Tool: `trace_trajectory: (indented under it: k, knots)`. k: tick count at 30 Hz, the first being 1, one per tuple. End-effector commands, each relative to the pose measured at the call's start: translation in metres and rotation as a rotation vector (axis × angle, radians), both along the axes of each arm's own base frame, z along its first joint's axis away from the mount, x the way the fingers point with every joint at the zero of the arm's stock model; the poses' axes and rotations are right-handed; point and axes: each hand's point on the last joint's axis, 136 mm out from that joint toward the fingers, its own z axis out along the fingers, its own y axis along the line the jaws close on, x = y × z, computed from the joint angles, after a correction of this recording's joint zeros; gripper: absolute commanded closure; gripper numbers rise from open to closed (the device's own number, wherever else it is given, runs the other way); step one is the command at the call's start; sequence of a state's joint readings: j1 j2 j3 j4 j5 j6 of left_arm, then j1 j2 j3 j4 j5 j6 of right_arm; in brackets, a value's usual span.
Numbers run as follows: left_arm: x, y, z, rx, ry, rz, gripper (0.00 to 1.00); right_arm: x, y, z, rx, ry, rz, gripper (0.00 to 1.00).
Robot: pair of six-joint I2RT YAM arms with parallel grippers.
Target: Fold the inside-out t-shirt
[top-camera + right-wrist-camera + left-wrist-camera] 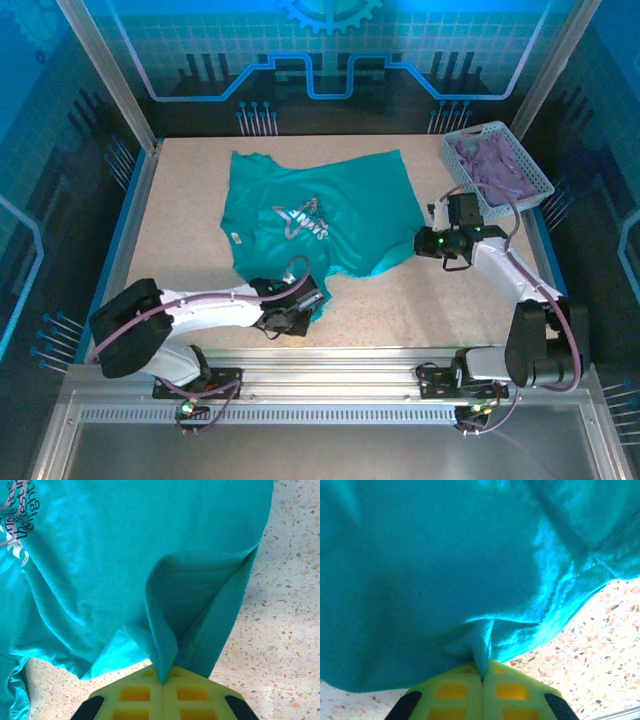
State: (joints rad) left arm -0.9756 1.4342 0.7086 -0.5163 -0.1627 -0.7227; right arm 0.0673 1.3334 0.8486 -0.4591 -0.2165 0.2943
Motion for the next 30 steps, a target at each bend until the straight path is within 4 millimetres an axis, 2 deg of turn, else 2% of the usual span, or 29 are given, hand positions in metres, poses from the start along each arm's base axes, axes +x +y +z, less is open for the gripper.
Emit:
trace_trajectory:
  k: [1, 2, 3, 4, 6, 7, 9, 12, 15, 17, 20, 23, 24, 26, 30]
  knots:
    - [0.033, 0.023, 0.038, 0.005, -0.184, 0.046, 1.0, 0.008, 0.006, 0.027, 0.025, -0.088, 0.018, 1.0]
    - [0.049, 0.031, 0.06, -0.014, -0.257, 0.074, 1.0, 0.01, 0.008, 0.032, 0.036, -0.106, 0.019, 1.0]
    - [0.065, 0.042, 0.087, -0.035, -0.343, 0.112, 1.0, 0.021, 0.009, 0.053, 0.046, -0.163, 0.021, 1.0]
    - [0.079, 0.052, 0.113, -0.058, -0.418, 0.149, 1.0, 0.025, 0.01, 0.064, 0.044, -0.194, 0.027, 1.0]
    - [0.102, 0.079, 0.185, -0.125, -0.621, 0.23, 1.0, 0.033, 0.0, 0.092, 0.014, -0.248, 0.013, 1.0]
    - [0.107, 0.092, 0.219, -0.147, -0.713, 0.262, 1.0, 0.034, -0.005, 0.107, 0.009, -0.277, 0.005, 1.0]
    - [0.107, 0.121, 0.296, -0.149, -0.925, 0.305, 1.0, 0.034, -0.014, 0.15, 0.016, -0.365, -0.01, 0.99]
    - [0.094, 0.154, 0.387, -0.08, -1.134, 0.334, 1.0, 0.018, -0.027, 0.215, -0.017, -0.517, -0.031, 0.99]
    - [0.076, 0.171, 0.457, -0.08, -1.258, 0.328, 1.0, -0.011, -0.03, 0.274, -0.046, -0.654, -0.035, 0.98]
    - [0.062, 0.18, 0.493, -0.086, -1.335, 0.317, 1.0, -0.033, -0.031, 0.306, -0.063, -0.732, -0.032, 0.98]
    - [0.052, 0.185, 0.524, -0.085, -1.393, 0.286, 1.0, -0.066, -0.031, 0.342, -0.091, -0.838, -0.026, 0.97]
    - [0.069, 0.181, 0.53, 0.006, -1.39, 0.28, 1.0, -0.084, -0.026, 0.359, -0.074, -0.899, -0.008, 0.98]
    - [0.081, 0.181, 0.524, 0.042, -1.359, 0.293, 1.0, -0.083, -0.024, 0.36, -0.063, -0.899, -0.001, 0.99]
    - [0.107, 0.183, 0.507, -0.003, -1.267, 0.328, 1.0, -0.073, -0.024, 0.355, -0.057, -0.879, 0.002, 0.99]
    - [0.159, 0.201, 0.478, -0.067, -1.155, 0.403, 1.0, -0.029, -0.023, 0.341, -0.049, -0.831, 0.011, 1.0]
